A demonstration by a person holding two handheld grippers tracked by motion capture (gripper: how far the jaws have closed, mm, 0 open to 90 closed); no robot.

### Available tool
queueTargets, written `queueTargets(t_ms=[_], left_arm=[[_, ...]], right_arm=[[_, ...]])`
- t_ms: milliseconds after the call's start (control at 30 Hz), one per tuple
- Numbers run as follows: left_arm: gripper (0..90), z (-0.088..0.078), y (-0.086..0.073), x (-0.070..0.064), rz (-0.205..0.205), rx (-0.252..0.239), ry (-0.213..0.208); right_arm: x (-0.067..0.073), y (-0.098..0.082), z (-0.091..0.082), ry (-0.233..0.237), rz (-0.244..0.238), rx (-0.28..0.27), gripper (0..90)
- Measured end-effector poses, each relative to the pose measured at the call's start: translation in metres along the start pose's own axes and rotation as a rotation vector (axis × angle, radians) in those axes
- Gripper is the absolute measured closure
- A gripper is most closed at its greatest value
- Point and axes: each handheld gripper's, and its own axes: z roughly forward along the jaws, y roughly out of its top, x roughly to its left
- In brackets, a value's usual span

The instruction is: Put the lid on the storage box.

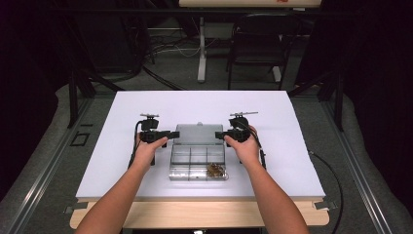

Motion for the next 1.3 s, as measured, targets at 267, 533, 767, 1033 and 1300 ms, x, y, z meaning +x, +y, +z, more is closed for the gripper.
queueTargets(t_ms=[267,533,767,1033,1300], left_arm=[[46.0,0.005,-0.002,0.000,-0.027,0.030,-0.010],[46.8,0.006,-0.002,0.000,-0.040,0.042,-0.027],[46.8,0.010,-0.004,-0.001,-0.045,0.051,-0.030],[46.6,0.013,-0.005,-0.002,-0.041,0.056,-0.036],[46.6,0.013,-0.006,-0.002,-0.038,0.064,-0.033]], right_arm=[[-0.007,-0.001,0.004,0.018,0.051,0.035,37.3],[-0.008,0.000,0.005,0.058,0.100,0.042,37.4],[-0.006,-0.002,0.009,0.086,0.106,0.065,37.7],[-0.006,-0.003,0.012,0.100,0.124,0.081,37.9],[-0.006,-0.004,0.016,0.150,0.158,0.094,37.7]])
